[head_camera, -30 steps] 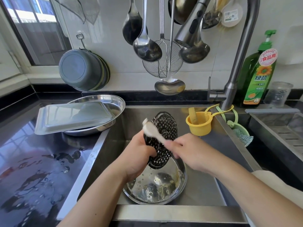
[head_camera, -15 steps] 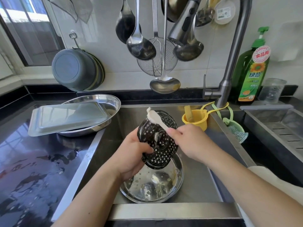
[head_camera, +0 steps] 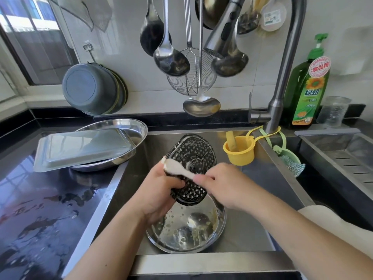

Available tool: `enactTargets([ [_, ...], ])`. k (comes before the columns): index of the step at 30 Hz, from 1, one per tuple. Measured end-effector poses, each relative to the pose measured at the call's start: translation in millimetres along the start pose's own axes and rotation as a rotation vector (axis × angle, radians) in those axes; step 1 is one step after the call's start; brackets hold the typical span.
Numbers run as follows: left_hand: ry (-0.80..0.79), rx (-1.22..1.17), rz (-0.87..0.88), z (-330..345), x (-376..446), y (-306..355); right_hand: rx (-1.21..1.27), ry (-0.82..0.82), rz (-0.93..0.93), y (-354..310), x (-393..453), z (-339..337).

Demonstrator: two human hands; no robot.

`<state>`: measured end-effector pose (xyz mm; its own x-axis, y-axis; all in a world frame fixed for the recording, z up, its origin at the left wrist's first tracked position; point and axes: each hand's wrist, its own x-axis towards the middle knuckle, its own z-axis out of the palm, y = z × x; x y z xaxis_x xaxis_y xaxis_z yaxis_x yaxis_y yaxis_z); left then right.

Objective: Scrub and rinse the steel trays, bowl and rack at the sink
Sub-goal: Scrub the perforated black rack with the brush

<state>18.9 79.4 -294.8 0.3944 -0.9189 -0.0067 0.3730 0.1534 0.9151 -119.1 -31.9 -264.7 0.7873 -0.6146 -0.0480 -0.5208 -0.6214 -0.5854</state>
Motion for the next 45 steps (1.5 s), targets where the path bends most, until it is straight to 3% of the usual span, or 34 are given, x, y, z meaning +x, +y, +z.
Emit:
enactTargets([
  [3,-0.003,-0.021,-0.002,1.7,0.6,-1.7,0.027,0.098,0.019,6.3,5.5,-6.0],
  [7,0.028,-0.029,0.011,-0.1,0.3,-0.1,-0.001,-0.027,-0.002,2.8,1.7,4.3],
  [11,0.056,-0.042,0.012,-0.3,1.8,2.1,0.006,0.062,0.058,9.0,9.8,-4.7],
  [15,0.094,-0.068,0.041,2.8,-1.1,5.3,-0.006,-0.042,0.016,5.8,1.2,2.9],
  [24,0.238,-0.470,0.022,-3.0,2.7,20.6,0.143,0.171,-0.015,10.8,4.7,3.5],
  [30,0.321,-0.633,0.042,-10.8,0.7,25.7,0.160,0.120,0.072,12.6,5.7,6.4],
  [36,0.333,-0.626,0.071,-9.1,-3.5,27.8,0.122,0.109,0.117,14.8,5.8,2.4],
  [41,0.346,-0.460,-0.050,-3.3,1.7,22.4,0.083,0.130,0.123,16.4,6.6,-0.3],
  [45,0.340,-0.420,0.028,-6.3,6.4,18.3,0.115,0.150,0.089,11.5,4.4,2.4],
])
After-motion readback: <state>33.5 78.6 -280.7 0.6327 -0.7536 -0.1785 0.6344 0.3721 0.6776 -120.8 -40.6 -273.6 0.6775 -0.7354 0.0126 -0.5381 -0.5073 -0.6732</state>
